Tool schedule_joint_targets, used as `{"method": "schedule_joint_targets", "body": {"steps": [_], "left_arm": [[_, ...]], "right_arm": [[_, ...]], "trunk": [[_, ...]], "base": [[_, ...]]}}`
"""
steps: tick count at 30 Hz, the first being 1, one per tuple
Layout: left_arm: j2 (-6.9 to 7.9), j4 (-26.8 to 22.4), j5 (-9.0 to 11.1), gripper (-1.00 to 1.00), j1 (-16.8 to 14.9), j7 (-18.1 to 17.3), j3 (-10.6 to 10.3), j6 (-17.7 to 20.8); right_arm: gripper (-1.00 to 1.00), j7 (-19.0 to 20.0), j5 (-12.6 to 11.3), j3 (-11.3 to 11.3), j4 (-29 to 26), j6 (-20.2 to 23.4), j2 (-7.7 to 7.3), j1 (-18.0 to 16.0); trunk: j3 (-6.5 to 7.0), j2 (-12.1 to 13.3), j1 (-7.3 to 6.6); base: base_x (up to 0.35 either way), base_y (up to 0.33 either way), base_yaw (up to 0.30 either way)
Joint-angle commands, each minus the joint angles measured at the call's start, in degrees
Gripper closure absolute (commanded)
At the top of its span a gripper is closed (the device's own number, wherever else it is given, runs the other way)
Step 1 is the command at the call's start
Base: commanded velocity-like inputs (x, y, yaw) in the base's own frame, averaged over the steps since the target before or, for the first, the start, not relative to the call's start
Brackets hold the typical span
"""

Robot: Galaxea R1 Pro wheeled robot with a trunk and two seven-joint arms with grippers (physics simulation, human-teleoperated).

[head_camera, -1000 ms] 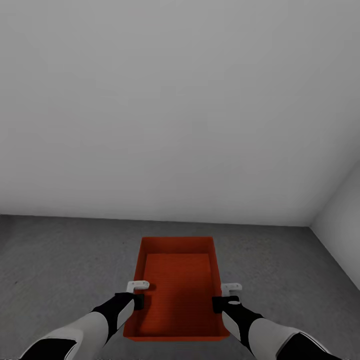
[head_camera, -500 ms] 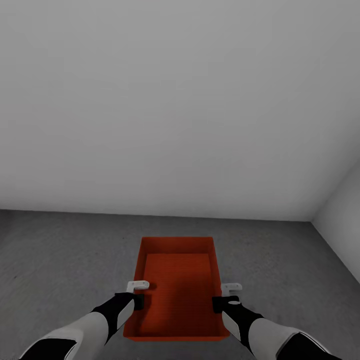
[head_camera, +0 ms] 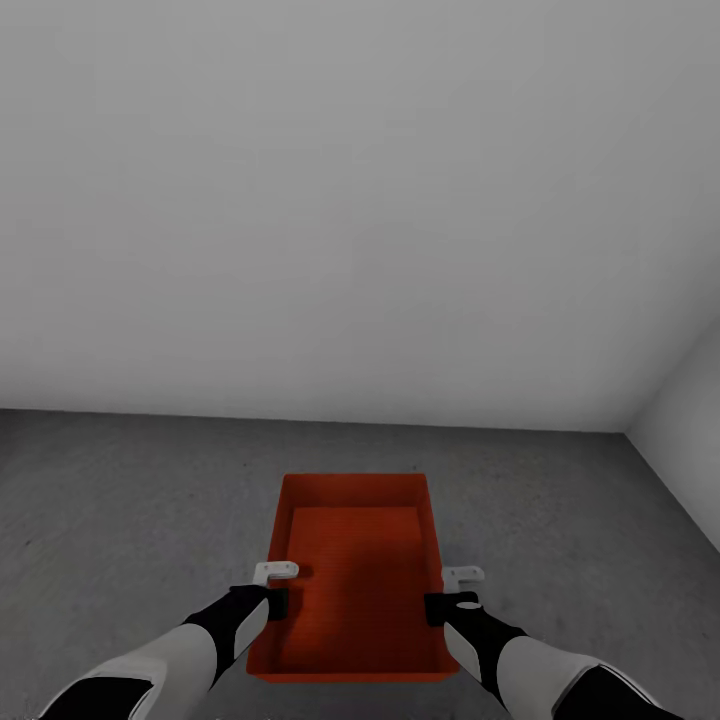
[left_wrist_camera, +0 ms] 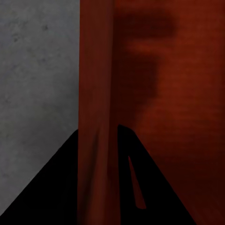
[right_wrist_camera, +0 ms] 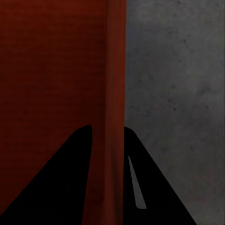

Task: Move the two storage containers from the living room to the garage. In the garage, place one container on the floor and stack the other container on top of it (either order is fine).

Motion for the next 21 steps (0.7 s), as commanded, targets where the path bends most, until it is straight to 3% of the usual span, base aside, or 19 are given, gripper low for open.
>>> {"method": "schedule_joint_targets", "body": {"steps": [1,21], "left_arm": [[-0.11,-0.36,-0.14,1.00,-0.03,0.34,0.35,0.27],[-0.11,-0.39,-0.14,1.00,-0.05,0.34,0.35,0.27]], "right_arm": [[1.00,0.07,-1.33,0.91,0.19,-0.05,0.41,-0.02],[1.00,0.07,-1.33,0.89,0.19,-0.06,0.41,-0.02]], "trunk": [[-0.32,-0.44,0.22],[-5.78,-8.46,4.61]], "base": [[0.000,0.000,0.000],[0.000,0.000,0.000]]}}
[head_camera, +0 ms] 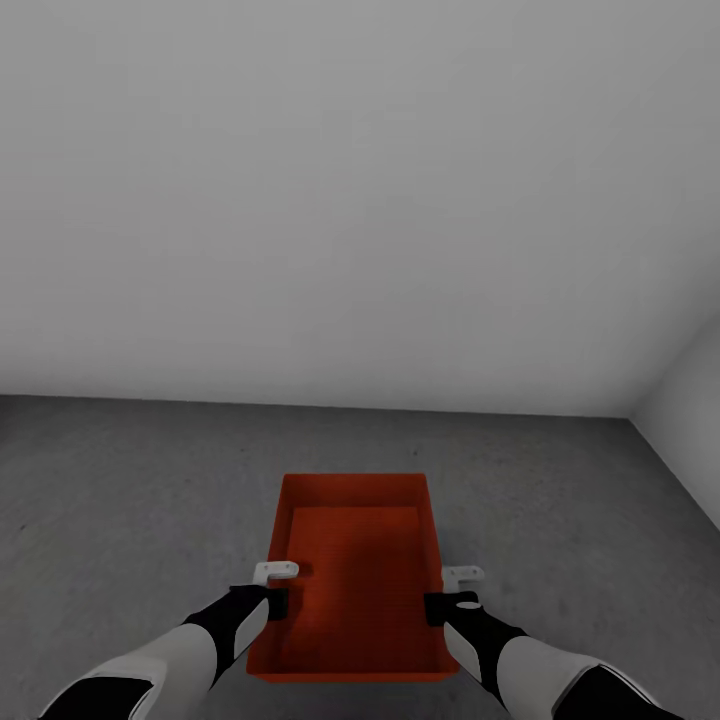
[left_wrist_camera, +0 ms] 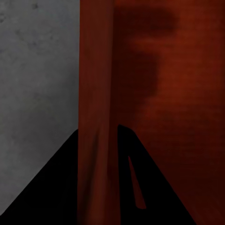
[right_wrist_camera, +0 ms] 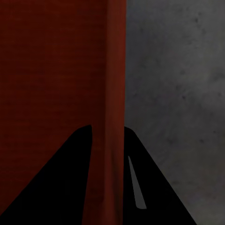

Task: Move the two storage containers from the living room to the garage. In the garage, place one container on the floor and stack the other container on top of it (either order is fine).

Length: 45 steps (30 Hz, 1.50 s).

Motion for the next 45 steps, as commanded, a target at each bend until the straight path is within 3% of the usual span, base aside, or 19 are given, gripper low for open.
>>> {"method": "schedule_joint_targets", "body": {"steps": [1,22,32,45], "left_arm": [[-0.11,-0.35,-0.14,1.00,-0.03,0.34,0.38,0.24],[-0.11,-0.32,-0.14,1.00,-0.02,0.34,0.38,0.21],[-0.11,-0.36,-0.14,1.00,-0.03,0.35,0.38,0.15],[-0.11,-0.32,-0.14,1.00,-0.03,0.34,0.38,0.24]], "right_arm": [[1.00,0.07,-1.36,0.93,0.22,-0.05,0.41,-0.02],[1.00,0.08,-1.36,0.90,0.17,-0.03,0.30,-0.02],[1.00,0.15,-1.36,0.91,0.21,0.02,0.35,-0.02],[1.00,0.10,-1.36,0.97,0.22,0.05,0.40,-0.02]], "trunk": [[-0.32,-0.43,0.22],[-5.31,-8.86,4.83],[-5.32,-8.86,4.83],[-7.66,-14.07,7.68]], "base": [[0.000,0.000,0.000],[0.000,0.000,0.000],[0.000,0.000,0.000],[0.000,0.000,0.000]]}}
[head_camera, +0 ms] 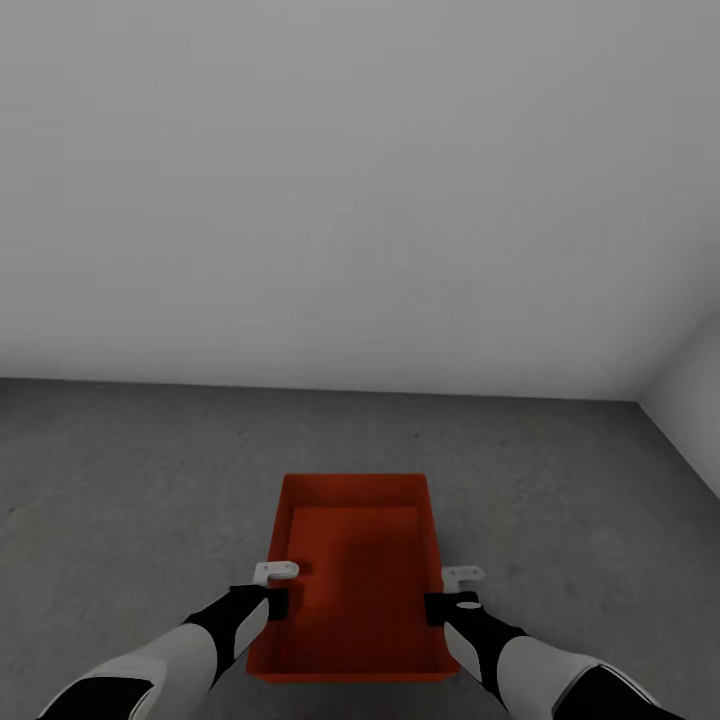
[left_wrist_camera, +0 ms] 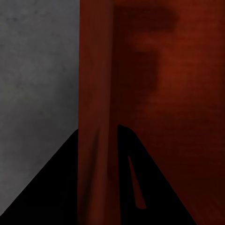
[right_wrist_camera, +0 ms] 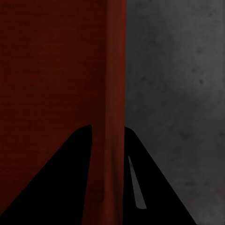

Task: Move the two storage containers from the living room to the garage. In the garage, place one container on the floor and stack the other container on top of it (either order is fine).

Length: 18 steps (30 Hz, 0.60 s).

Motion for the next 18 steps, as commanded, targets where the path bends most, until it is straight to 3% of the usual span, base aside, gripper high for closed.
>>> {"method": "schedule_joint_targets", "body": {"steps": [1,18], "left_arm": [[-0.10,-0.35,-0.09,1.00,-0.03,0.32,0.32,0.15],[-0.10,-0.35,-0.09,1.00,0.01,0.32,0.32,0.15]], "right_arm": [[1.00,0.05,-1.40,0.97,0.19,-0.04,0.42,-0.01],[1.00,0.05,-1.40,1.01,0.21,-0.08,0.43,-0.01]], "trunk": [[-0.25,-0.43,0.22],[-4.76,-7.25,3.95]], "base": [[0.000,0.000,0.000],[0.000,0.000,0.000]]}}
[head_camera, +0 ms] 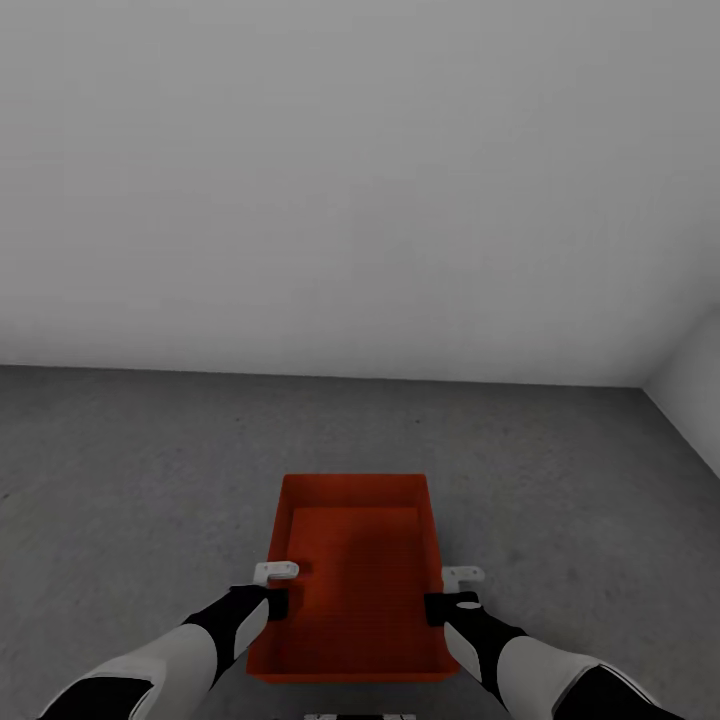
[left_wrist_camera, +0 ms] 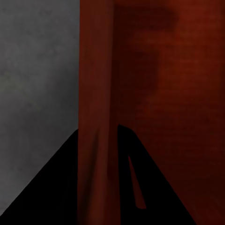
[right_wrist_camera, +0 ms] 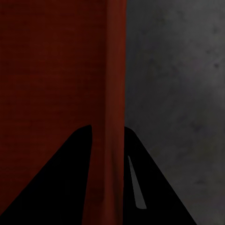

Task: Move the two storage containers from the living room to the garage. In the garage, place one container on the floor and stack the other container on top of it (either order is fine).

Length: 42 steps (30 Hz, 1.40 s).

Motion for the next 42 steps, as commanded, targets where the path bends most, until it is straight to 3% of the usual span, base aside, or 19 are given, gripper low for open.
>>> {"method": "schedule_joint_targets", "body": {"steps": [1,7,28,37,42], "left_arm": [[-0.10,-0.38,-0.11,1.00,-0.04,0.33,0.30,0.27],[-0.10,-0.37,-0.11,1.00,-0.06,0.34,0.30,0.22],[-0.10,-0.44,-0.11,1.00,-0.06,0.42,0.30,0.18],[-0.10,-0.37,-0.11,1.00,-0.06,0.42,0.30,0.20],[-0.10,-0.40,-0.11,1.00,-0.04,0.42,0.30,0.18]], "right_arm": [[1.00,0.06,-1.33,0.92,0.19,-0.05,0.42,-0.01],[1.00,0.06,-1.33,0.92,0.19,-0.09,0.42,-0.01],[1.00,0.07,-1.33,0.85,0.19,-0.09,0.34,-0.01],[1.00,0.07,-1.33,0.88,0.19,-0.09,0.33,-0.01],[1.00,0.06,-1.33,0.92,0.18,-0.09,0.33,-0.01]], "trunk": [[-0.31,-0.43,0.21],[-1.95,-2.84,1.53],[-2.67,-2.84,1.53],[-4.38,-6.45,3.51],[-4.56,-6.85,3.73]], "base": [[0.000,0.000,0.000],[0.000,0.000,0.000],[0.000,0.000,0.000],[0.000,0.000,0.000],[0.000,0.000,0.000]]}}
